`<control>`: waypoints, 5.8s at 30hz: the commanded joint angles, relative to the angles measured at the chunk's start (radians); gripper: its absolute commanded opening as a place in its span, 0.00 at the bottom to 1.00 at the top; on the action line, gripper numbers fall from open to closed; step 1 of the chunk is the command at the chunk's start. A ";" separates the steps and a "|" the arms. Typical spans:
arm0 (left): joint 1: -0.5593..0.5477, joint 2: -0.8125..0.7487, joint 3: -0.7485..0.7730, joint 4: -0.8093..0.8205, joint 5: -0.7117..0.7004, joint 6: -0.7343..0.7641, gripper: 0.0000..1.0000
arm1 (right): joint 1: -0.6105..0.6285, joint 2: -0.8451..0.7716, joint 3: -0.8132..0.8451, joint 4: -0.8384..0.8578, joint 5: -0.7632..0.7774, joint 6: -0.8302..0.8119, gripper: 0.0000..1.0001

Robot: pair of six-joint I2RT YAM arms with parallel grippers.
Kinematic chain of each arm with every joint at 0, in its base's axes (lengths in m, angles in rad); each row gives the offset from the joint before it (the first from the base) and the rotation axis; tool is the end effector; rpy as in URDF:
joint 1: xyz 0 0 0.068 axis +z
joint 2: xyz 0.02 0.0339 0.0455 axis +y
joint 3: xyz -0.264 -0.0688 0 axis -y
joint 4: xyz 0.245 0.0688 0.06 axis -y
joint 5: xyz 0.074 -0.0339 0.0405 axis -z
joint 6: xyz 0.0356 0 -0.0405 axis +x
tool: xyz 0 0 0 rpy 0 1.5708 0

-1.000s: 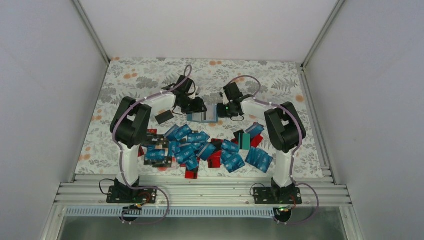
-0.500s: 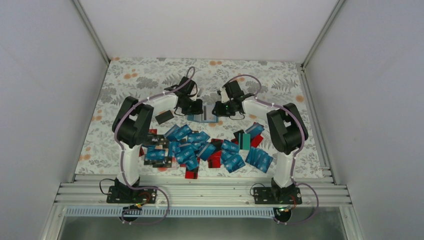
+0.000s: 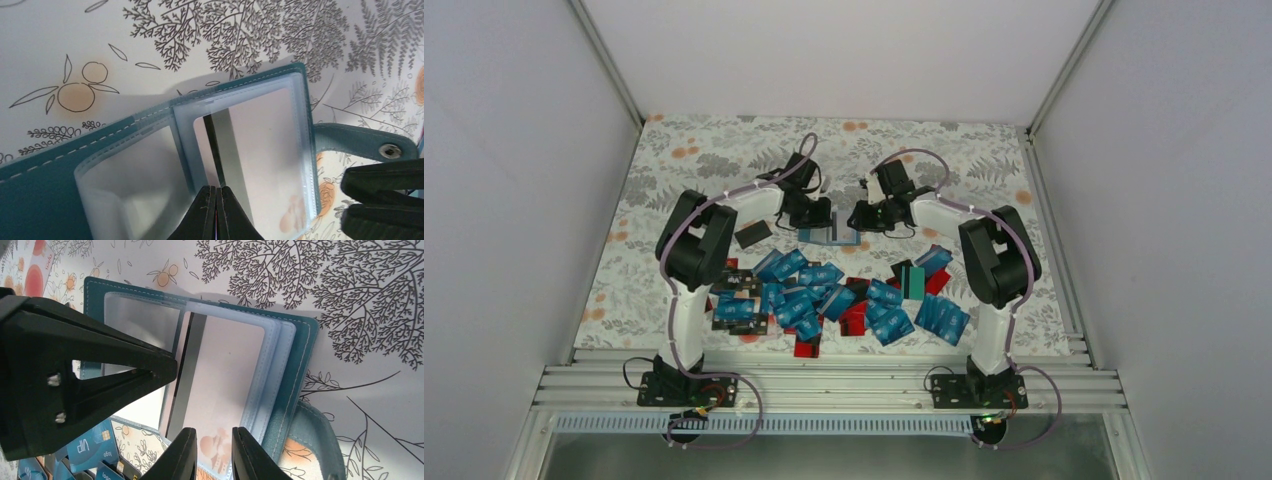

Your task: Put the credit cards into the card holder

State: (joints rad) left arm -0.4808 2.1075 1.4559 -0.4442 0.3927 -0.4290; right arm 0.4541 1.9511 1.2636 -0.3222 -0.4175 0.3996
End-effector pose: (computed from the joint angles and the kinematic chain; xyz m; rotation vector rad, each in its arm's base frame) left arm 0.3794 -0.2133 0.1444 0.2057 2.7748 -0.7922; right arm 0.3550 0.1894 0.1593 -0.2365 2.6742 0.8364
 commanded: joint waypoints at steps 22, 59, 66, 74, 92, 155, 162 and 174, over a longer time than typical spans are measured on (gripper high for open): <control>-0.014 0.057 0.001 -0.022 -0.049 0.000 0.02 | -0.034 0.011 -0.032 0.068 -0.083 0.036 0.33; -0.018 0.074 -0.001 -0.019 -0.048 -0.003 0.02 | -0.031 0.073 -0.026 0.072 -0.086 0.049 0.34; -0.020 0.075 0.003 -0.021 -0.045 -0.002 0.02 | -0.028 0.067 -0.022 0.069 -0.087 0.046 0.32; -0.019 0.072 0.007 -0.027 -0.048 0.000 0.02 | -0.016 0.047 0.000 0.018 0.002 0.027 0.31; -0.022 0.078 0.017 -0.035 -0.051 0.002 0.02 | 0.014 0.028 0.024 0.011 0.015 0.009 0.29; -0.032 0.070 0.011 -0.033 -0.055 0.003 0.02 | 0.020 0.043 0.018 0.010 0.044 0.082 0.38; -0.032 0.069 0.015 -0.036 -0.055 0.004 0.02 | 0.020 0.049 0.023 0.011 0.033 0.079 0.38; -0.032 0.069 0.015 -0.039 -0.058 0.007 0.02 | 0.014 0.000 -0.011 0.011 0.091 0.078 0.38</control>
State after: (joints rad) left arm -0.5022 2.1384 1.4746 -0.4473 0.3481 -0.4294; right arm 0.4751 1.9812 1.2640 -0.3267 -0.3473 0.4709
